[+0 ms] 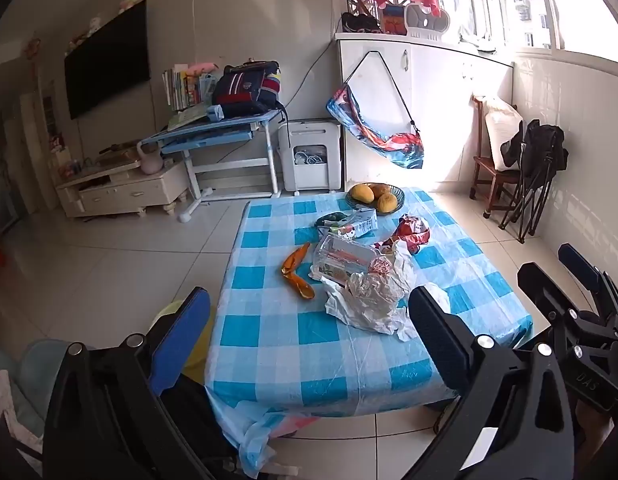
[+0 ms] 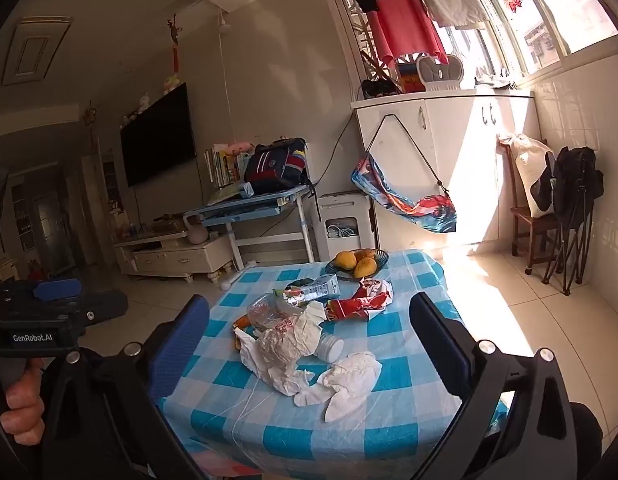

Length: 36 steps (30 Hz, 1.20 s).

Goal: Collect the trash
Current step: 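Move both tools toward the orange peels and tissues on the table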

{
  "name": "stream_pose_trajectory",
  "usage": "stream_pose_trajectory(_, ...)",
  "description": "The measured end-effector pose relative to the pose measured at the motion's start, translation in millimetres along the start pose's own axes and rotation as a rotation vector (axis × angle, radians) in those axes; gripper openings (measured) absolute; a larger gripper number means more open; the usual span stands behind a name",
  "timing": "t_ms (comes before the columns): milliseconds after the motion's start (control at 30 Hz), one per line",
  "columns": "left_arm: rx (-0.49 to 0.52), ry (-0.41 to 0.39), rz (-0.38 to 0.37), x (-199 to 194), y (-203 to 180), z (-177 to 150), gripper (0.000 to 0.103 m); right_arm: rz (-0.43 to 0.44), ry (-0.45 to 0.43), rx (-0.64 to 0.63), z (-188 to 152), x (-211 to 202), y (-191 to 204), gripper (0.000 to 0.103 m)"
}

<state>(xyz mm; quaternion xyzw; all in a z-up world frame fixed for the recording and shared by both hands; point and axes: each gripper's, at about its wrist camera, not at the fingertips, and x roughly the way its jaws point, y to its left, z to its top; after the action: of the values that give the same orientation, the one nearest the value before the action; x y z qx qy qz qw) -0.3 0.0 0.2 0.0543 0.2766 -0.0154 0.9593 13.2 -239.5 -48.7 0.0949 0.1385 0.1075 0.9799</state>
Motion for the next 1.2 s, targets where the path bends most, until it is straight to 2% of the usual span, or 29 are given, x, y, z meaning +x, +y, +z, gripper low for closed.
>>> stream_pose_trajectory(133,-0.003,0.003,0.000,0,0,0,0.096,0.009,0.024,0.014,2,6,-8,0.096)
stream_pose_trajectory(200,-0.005,0.003,-0.002,0,0,0,0.096,0.013,-0.017,-0.037,6,-4,3,0.096)
stream_pose_trajectory(267,-0.008,0.003,-0.005,0,0,0,0.096,0.011,-0.009,-0.060,2,0,10,0.096)
stream_pose_trajectory(1200,-0.051,0.042,-0.017,20,8,-10,0.096,0.051,0.052,-0.098,-6,12,19,0.096)
